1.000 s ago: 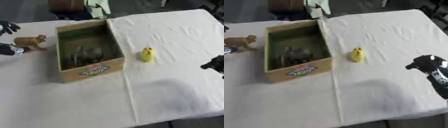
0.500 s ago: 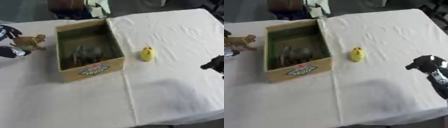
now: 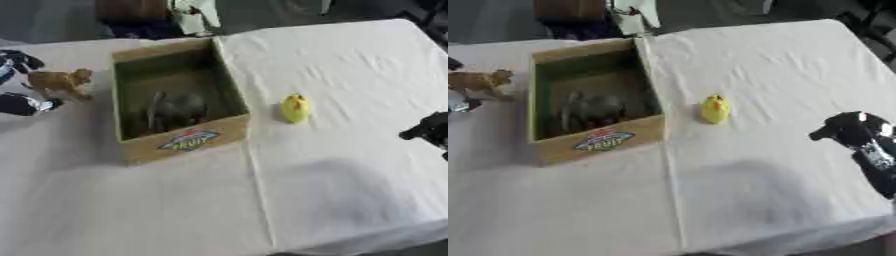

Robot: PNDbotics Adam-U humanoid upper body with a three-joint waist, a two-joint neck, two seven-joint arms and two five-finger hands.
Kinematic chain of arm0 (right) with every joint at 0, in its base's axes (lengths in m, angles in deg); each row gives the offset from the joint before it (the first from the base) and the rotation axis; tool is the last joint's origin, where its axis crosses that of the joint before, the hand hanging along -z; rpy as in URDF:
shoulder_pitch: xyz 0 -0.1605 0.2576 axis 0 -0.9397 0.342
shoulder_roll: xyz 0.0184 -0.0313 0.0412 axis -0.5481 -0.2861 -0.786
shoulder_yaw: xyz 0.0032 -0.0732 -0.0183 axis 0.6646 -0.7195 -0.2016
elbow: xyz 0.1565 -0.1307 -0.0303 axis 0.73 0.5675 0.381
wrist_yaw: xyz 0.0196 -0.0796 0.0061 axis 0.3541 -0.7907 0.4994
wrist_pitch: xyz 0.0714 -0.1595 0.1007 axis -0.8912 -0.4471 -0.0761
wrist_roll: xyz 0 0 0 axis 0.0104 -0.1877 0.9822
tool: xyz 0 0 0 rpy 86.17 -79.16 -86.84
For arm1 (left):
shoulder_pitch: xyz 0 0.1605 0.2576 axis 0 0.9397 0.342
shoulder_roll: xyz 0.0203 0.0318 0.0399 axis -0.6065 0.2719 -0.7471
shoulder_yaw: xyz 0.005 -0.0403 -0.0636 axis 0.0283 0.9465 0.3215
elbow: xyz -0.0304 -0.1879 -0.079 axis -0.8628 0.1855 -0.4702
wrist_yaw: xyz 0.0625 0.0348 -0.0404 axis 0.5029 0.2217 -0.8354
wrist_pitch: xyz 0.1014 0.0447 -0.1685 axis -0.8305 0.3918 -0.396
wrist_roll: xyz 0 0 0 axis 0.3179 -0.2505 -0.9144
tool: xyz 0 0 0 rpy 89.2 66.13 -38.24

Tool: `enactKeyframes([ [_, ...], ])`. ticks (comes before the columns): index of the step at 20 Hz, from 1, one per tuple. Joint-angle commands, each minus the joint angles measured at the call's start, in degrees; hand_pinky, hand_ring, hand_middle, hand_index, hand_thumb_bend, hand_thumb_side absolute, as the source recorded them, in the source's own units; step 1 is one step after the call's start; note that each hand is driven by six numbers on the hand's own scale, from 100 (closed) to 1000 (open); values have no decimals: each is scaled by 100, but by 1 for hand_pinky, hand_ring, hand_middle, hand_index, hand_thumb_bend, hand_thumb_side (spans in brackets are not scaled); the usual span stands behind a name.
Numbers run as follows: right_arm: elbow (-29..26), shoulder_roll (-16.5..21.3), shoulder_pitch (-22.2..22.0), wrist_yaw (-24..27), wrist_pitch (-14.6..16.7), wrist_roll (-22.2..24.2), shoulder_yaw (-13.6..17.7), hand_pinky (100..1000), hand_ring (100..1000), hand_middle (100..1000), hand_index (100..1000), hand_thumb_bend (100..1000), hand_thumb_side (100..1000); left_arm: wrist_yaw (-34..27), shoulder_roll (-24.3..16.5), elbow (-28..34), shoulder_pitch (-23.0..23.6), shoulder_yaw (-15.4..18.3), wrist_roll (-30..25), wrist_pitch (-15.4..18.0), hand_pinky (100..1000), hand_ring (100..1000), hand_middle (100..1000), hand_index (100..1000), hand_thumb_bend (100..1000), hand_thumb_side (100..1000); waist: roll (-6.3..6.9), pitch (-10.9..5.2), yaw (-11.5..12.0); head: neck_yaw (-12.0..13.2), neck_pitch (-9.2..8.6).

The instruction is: Pick up objects on the table and place them in the box.

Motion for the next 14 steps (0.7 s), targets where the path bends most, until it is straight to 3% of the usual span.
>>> enactKeyframes([
  [1, -62, 135, 57, -7, 28, 25, 16, 716, 627, 550, 709, 100, 596, -35, -183, 138, -98, -2, 118, 35, 785, 768, 732, 818, 568, 368, -3, -60, -17, 9, -63],
  [8, -57, 113, 64, -35, 52, 34, 14, 716, 628, 550, 709, 100, 597, 43, -125, 48, -100, -63, -227, 156, 770, 738, 693, 810, 542, 389, -11, 3, -71, -3, -64],
  [14, -50, 102, 65, -43, 58, 36, 13, 716, 628, 550, 709, 100, 597, 161, -76, -7, -96, -84, -466, 157, 697, 592, 566, 770, 468, 388, -19, 9, -68, -9, -54],
])
